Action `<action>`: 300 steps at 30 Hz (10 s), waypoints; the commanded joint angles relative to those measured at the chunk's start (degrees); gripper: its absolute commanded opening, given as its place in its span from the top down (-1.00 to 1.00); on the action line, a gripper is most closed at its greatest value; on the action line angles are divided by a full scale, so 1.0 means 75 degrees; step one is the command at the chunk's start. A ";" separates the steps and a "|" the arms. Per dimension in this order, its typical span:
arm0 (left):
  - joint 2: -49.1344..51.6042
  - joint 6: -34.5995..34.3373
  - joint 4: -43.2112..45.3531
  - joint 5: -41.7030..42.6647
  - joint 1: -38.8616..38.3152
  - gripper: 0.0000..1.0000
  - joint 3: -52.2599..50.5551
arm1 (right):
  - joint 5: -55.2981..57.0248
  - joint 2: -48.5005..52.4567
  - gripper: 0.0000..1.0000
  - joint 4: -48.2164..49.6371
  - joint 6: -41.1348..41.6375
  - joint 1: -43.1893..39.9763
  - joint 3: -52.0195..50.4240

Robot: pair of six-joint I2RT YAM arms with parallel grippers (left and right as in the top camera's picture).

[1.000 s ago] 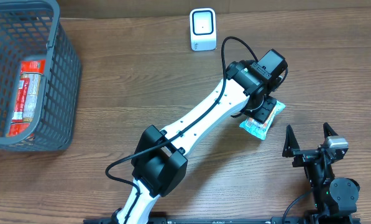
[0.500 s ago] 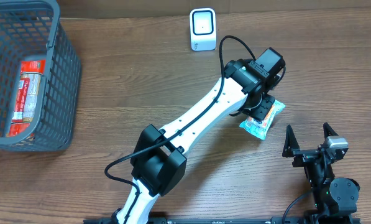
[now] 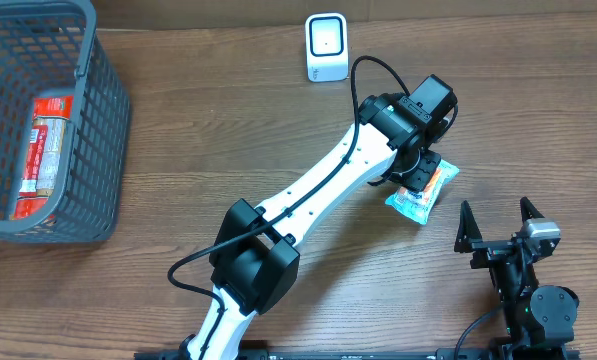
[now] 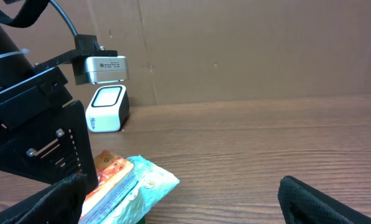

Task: Scan the item barcode

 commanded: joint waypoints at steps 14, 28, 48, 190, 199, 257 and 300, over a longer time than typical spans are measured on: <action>0.0105 -0.0017 0.0096 0.0335 0.0052 0.92 0.0090 | 0.0012 -0.0058 -1.00 0.0047 -0.0009 -0.0029 -0.0082; -0.0953 -0.0017 0.0216 0.0280 0.0469 0.92 0.0388 | 0.0012 -0.0058 -1.00 0.0047 -0.0009 -0.0029 -0.0082; -0.1230 -0.0020 -0.1807 -0.2492 0.1743 0.92 0.0326 | 0.0012 -0.0058 -1.00 0.0047 -0.0006 -0.0029 -0.0082; -0.0076 0.2495 -0.0201 0.3797 0.1682 0.92 -0.0052 | 0.0012 -0.0058 -1.00 0.0047 -0.0009 -0.0029 -0.0082; -0.0396 0.1781 -0.1227 0.0490 0.1699 0.92 -0.0052 | 0.0012 -0.0058 -1.00 0.0047 -0.0009 -0.0029 -0.0082; -0.0379 -0.3016 0.0233 -0.5429 0.0679 0.12 -0.3477 | 0.0012 -0.0058 -1.00 0.0047 -0.0009 -0.0029 -0.0082; -0.0379 -0.1419 0.0825 -0.2104 0.1929 0.27 -0.3465 | 0.0012 -0.0058 -1.00 0.0047 -0.0009 -0.0029 -0.0082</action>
